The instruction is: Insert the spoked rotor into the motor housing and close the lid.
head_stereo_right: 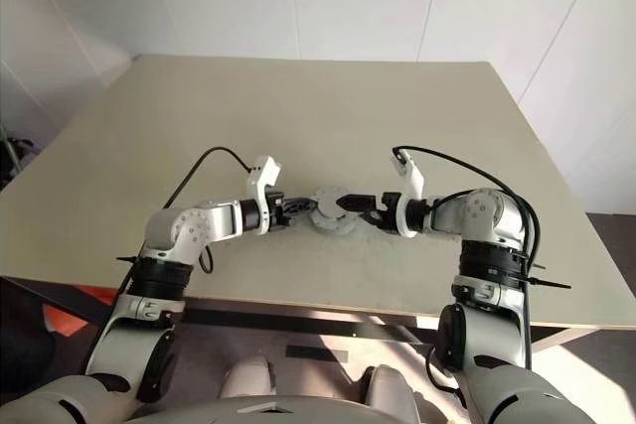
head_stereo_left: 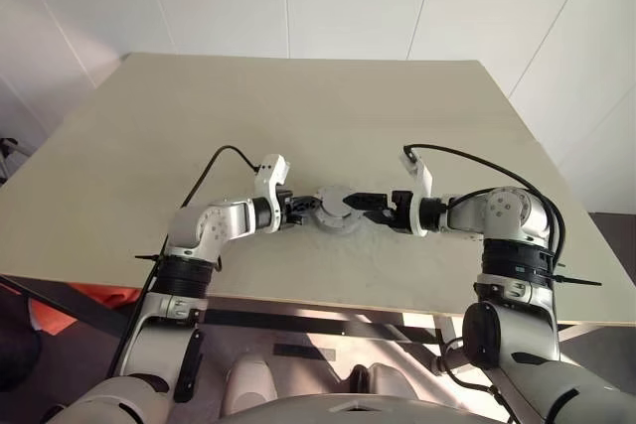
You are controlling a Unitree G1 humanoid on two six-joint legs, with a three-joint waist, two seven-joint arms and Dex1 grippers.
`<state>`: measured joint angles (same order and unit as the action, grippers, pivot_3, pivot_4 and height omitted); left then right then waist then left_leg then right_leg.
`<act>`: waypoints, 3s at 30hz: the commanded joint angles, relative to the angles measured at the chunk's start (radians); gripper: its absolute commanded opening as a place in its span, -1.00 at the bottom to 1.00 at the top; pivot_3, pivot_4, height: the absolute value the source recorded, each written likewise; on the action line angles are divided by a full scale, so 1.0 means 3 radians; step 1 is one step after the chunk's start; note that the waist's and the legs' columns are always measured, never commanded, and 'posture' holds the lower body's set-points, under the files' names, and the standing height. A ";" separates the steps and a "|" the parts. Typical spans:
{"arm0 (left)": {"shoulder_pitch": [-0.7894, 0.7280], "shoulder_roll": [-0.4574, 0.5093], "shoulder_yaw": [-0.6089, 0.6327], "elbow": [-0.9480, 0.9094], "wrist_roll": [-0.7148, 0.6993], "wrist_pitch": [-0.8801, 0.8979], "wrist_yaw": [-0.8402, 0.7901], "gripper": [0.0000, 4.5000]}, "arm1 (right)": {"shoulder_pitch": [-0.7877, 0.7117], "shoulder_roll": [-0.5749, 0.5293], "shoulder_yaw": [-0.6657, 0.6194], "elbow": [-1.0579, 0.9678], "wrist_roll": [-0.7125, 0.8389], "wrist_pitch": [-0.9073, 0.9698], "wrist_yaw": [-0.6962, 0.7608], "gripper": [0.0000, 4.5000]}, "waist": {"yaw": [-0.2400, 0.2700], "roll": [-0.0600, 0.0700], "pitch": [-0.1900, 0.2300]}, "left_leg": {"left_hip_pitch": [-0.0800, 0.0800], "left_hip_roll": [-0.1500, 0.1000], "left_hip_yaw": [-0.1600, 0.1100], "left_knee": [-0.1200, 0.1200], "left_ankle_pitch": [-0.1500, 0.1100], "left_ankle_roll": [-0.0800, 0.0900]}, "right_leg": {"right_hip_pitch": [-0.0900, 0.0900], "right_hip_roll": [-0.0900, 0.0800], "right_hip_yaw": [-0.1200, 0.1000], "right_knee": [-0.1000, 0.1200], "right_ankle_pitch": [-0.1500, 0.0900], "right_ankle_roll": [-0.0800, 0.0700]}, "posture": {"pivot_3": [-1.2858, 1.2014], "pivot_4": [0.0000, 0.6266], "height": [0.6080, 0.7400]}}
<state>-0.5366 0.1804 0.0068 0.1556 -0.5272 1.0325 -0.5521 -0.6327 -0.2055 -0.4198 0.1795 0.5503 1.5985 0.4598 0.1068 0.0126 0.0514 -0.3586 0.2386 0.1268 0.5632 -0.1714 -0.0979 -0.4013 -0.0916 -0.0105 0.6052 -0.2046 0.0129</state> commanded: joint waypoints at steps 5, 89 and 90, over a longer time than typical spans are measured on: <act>-0.0040 0.0012 -0.0015 0.0007 0.0037 -0.0024 0.0040 -1.00 | -0.0272 0.0424 -0.0163 0.0100 0.0127 -0.0143 -0.0164 0.99 | -0.0047 0.0002 0.0001 | 0.0002 0.0005 0.0000 -0.0004 0.0005 -0.0009 | -0.0001 0.0002 0.0001 0.0004 0.0000 0.0001 | 0.03 -1.00 1.00; 0.0764 0.0939 0.0755 -0.0756 -0.1314 0.0821 -0.0295 -1.00 | 0.0861 -0.1112 0.2353 -0.0926 -0.0920 -0.4070 0.1807 0.99 | -0.0037 -0.0004 0.0001 | 0.0020 0.0005 0.0000 0.0008 -0.0009 0.0017 | 0.0010 0.0004 -0.0004 0.0012 -0.0003 -0.0009 | 0.03 -1.00 1.00; 0.0765 0.0939 0.0755 -0.0755 -0.1312 0.0819 -0.0294 -1.00 | 0.0859 -0.1104 0.2363 -0.0900 -0.0939 -0.4107 0.1824 0.99 | -0.0037 -0.0004 0.0001 | 0.0019 0.0004 0.0000 0.0008 -0.0009 0.0017 | 0.0010 0.0004 -0.0004 0.0012 -0.0003 -0.0009 | 0.03 -1.00 1.00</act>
<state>-0.2903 0.4532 0.2289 -0.0648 -0.9185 1.2952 -0.6372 -0.3561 -0.5421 0.2902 -0.0869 0.2792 0.4130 0.9931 0.0957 0.0115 0.0516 -0.3528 0.2400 0.1269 0.5659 -0.1743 -0.0927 -0.3984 -0.0903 -0.0117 0.6088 -0.2054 0.0103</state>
